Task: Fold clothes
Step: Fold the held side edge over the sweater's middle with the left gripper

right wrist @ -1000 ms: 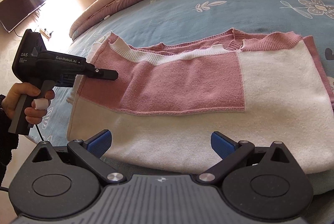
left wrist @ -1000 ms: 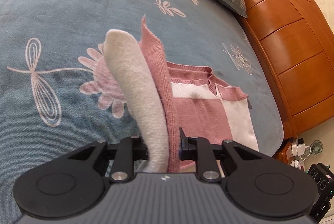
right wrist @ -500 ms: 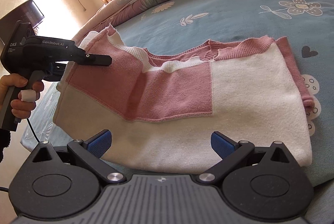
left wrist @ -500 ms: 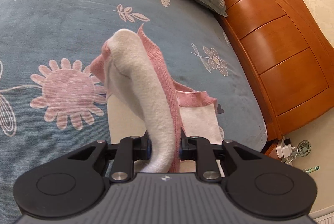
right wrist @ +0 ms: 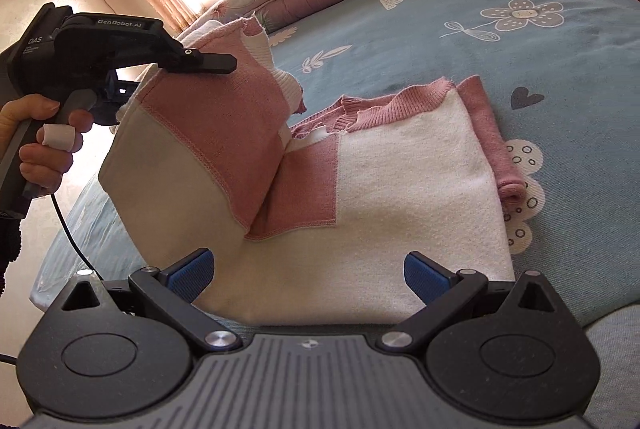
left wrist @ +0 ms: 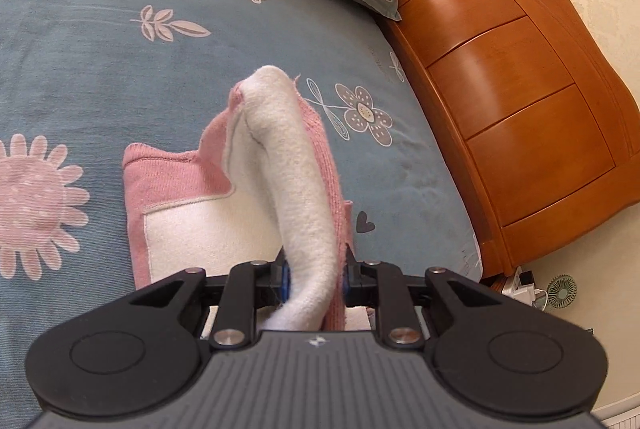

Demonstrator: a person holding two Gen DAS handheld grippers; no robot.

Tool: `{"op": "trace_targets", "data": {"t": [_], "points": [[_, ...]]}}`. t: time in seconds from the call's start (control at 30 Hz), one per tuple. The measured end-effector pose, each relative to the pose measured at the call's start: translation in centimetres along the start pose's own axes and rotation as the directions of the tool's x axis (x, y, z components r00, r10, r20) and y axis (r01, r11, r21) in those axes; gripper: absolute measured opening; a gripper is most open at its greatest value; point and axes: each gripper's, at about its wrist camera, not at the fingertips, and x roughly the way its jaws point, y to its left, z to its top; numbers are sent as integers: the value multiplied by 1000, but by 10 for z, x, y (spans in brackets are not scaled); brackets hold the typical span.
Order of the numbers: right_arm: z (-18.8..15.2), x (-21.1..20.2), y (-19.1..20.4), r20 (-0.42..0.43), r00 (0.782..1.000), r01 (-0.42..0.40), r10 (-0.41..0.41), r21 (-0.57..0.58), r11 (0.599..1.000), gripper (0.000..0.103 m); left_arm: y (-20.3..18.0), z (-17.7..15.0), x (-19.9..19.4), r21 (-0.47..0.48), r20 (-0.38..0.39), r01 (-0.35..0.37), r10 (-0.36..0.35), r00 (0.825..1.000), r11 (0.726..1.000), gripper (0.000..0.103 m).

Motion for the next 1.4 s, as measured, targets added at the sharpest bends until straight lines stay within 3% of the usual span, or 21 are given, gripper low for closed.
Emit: {"op": "trace_targets", "data": {"t": [0.33,0.6,0.87,1.03,1.27,1.4], "points": [[-2,-22,-21,49,998,32,-33,33,999,103,-39,2,75,29,-107,-83,86,991,996,20],[-5,-30,-31,55,997,47,-50,48,998,103,-50,-5,126,34,-182,-156,160,970,987,20],[-11,-29,-36,38,997,58,-60,52,997,103,-58,-12,152,37,-202,-194,197,959,980,21],[-12,-28,-35,28,998,63,-64,46,997,103,-61,-13,156,19,-205,-185,185,961,982,21],[-14,-24,-32,13,997,73,-73,30,997,103,-70,-21,159,6,-228,-133,130,965,991,37],[-18,-25,-29,5,997,82,-82,29,996,103,-79,-26,163,6,-256,-23,24,966,1000,38]]}}
